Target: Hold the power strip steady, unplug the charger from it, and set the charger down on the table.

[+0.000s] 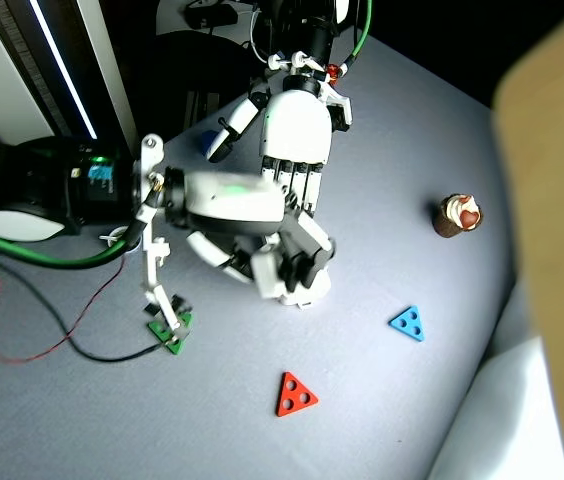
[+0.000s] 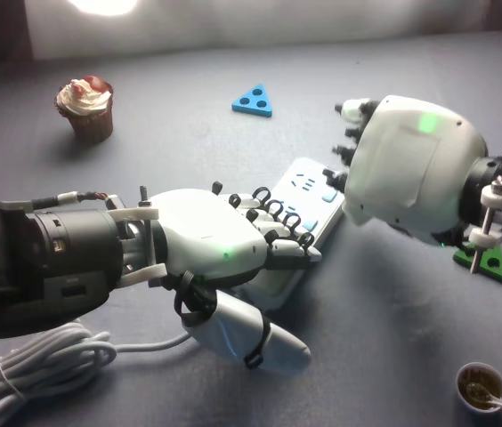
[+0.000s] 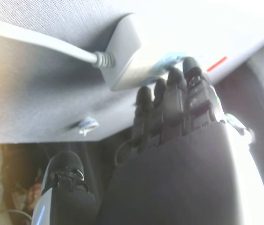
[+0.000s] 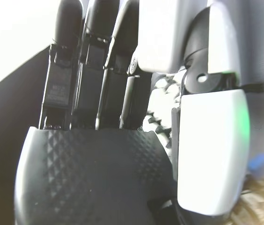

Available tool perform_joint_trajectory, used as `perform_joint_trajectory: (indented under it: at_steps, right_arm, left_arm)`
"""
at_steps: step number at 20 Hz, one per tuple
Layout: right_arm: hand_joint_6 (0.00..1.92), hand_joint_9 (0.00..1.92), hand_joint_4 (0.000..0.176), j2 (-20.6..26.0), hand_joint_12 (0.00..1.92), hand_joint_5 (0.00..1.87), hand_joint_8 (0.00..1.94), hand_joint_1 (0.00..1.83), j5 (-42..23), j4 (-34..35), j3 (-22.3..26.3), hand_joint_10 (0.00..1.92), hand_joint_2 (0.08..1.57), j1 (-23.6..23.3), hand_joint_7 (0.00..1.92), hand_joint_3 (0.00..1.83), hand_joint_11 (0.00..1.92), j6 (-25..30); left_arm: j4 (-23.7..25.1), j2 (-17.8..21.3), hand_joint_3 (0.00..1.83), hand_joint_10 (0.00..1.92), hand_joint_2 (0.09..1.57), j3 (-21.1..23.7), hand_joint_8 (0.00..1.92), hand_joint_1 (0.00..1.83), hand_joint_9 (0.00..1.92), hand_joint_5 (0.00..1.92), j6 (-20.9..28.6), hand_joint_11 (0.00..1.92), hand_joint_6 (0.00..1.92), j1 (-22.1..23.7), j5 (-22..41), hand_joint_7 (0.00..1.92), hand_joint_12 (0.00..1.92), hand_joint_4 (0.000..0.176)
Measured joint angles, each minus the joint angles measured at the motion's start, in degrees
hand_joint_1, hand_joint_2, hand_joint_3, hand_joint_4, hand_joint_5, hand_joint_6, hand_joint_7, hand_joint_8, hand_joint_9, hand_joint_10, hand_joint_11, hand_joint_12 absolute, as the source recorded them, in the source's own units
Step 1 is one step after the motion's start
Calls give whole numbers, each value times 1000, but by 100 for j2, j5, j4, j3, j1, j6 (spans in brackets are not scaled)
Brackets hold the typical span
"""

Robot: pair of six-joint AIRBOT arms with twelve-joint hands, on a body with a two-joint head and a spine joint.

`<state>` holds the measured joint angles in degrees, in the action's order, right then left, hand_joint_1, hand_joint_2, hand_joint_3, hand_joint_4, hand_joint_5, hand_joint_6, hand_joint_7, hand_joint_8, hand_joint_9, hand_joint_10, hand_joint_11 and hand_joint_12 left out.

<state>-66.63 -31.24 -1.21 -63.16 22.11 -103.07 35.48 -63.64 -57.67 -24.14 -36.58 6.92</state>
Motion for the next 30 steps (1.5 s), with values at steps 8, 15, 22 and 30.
perform_joint_trajectory:
  at_steps: [8,15,22,30]
  right_arm:
    - [34,988,0,61,912,901,3,1084,4,146,66,1,1001,247,989,0,577,-63]
    - [0,289,0,229,662,251,0,738,28,385,262,0,970,247,309,0,23,-70]
    - [0,21,0,1537,181,0,0,621,713,1816,1276,3,804,-131,2,0,4,767]
    - [0,92,0,2763,370,29,0,658,2968,2170,1982,1,880,-999,86,1,0,1674]
  left_arm:
    - [-2,24,2,11,1060,35,9,7,166,170,2,48,3,63,-63,183,260,0]
    - [-2,35,1,0,1059,37,0,3,153,165,2,48,1,63,-68,167,257,0]
    - [-2,46,1,7,1058,59,10,17,164,188,2,32,7,70,-98,190,253,0]
    - [-2,107,0,1,1060,107,0,0,116,122,20,12,1,101,-175,141,242,0]
